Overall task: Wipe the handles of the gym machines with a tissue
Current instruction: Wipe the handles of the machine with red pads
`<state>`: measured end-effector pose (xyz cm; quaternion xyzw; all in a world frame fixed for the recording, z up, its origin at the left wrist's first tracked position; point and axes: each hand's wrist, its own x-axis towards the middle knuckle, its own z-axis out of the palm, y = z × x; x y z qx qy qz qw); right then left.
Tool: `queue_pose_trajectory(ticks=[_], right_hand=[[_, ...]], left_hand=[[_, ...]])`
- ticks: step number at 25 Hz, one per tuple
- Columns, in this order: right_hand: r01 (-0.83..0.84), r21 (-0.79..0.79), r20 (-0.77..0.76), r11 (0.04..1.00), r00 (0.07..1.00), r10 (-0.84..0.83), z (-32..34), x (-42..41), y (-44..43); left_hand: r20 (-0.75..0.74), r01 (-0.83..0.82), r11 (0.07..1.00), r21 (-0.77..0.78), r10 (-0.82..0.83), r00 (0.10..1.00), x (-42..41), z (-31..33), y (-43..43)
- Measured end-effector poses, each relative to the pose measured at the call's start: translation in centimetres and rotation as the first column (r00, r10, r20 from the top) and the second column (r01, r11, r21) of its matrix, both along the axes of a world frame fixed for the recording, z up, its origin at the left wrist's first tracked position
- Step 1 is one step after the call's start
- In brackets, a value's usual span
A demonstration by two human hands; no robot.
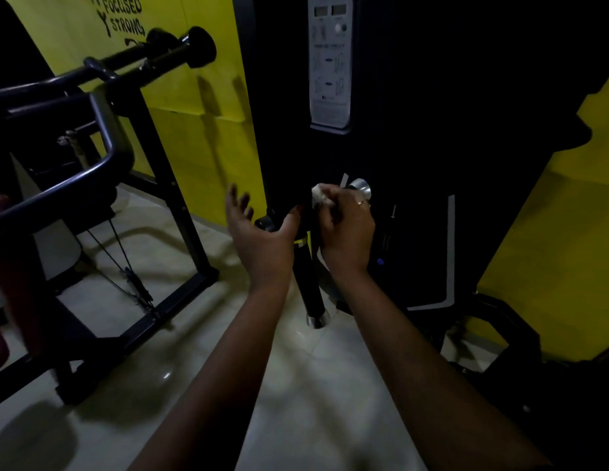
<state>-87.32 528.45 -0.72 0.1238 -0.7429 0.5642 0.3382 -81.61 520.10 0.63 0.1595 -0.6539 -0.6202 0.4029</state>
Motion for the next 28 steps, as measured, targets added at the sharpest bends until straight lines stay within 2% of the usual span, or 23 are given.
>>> queue_pose_trajectory(ticks=[2, 3, 5, 8, 10, 14, 17, 19, 21, 23, 25, 26, 28], right_hand=[[-0.057, 0.065, -0.030, 0.996, 0.998, 0.059, -0.9, 0.6, 0.5], [-0.065, 0.081, -0.053, 0.995, 0.996, 0.069, -1.0, 0.7, 0.6], [-0.103, 0.177, -0.063, 0.979, 0.991, 0.115, 0.3, 0.1, 0.8], [-0.255, 0.294, 0.070, 0.921, 0.967, 0.245, 2.7, -1.4, 0.9], [-0.212, 0.266, 0.025, 0.940, 0.977, 0.213, 1.7, -1.1, 1.1], [-0.114, 0.045, -0.083, 0.992, 0.990, 0.117, -1.7, 0.3, 1.1], [-0.205, 0.123, -0.043, 0.971, 0.976, 0.211, 0.7, -1.3, 0.8], [-0.205, 0.173, -0.074, 0.963, 0.972, 0.221, 1.1, -1.0, 0.8], [-0.160, 0.052, -0.052, 0.986, 0.985, 0.163, -0.9, 0.4, 1.1], [-0.176, -0.277, 0.154, 0.944, 0.962, 0.225, -2.7, 2.2, 0.7], [-0.137, -0.664, 0.280, 0.735, 0.866, 0.415, -3.0, 2.2, -0.9], [-0.066, -0.787, 0.309, 0.613, 0.818, 0.485, -2.7, 1.7, -1.6], [0.010, -0.921, 0.296, 0.391, 0.670, 0.681, -2.3, 0.2, -2.2]], left_hand=[[0.182, 0.113, 0.971, -0.211, -0.074, 0.981, -0.8, 1.6, -1.2], [0.279, 0.175, 0.954, -0.242, -0.104, 0.955, -1.2, 2.2, -1.8], [0.373, 0.267, 0.944, -0.196, -0.181, 0.910, -2.0, 2.4, -3.2], [0.358, 0.370, 0.928, -0.042, -0.332, 0.873, -2.5, 1.8, -4.3], [0.345, 0.380, 0.925, -0.032, -0.346, 0.872, -2.7, 1.4, -4.3], [0.318, 0.359, 0.931, -0.067, -0.321, 0.892, -2.6, 1.1, -4.0], [0.311, 0.357, 0.931, -0.077, -0.318, 0.896, -2.4, 1.1, -4.0], [0.312, 0.346, 0.934, -0.088, -0.304, 0.900, -2.2, 1.2, -3.8], [0.310, 0.343, 0.935, -0.093, -0.301, 0.902, -2.1, 1.2, -3.6], [0.303, 0.340, 0.935, -0.102, -0.296, 0.906, -2.1, 1.3, -3.5], [0.299, 0.332, 0.937, -0.113, -0.286, 0.910, -2.1, 1.3, -3.4], [0.302, 0.331, 0.936, -0.116, -0.285, 0.910, -2.1, 1.3, -3.4], [0.313, 0.334, 0.936, -0.115, -0.285, 0.906, -2.1, 1.3, -3.5]])
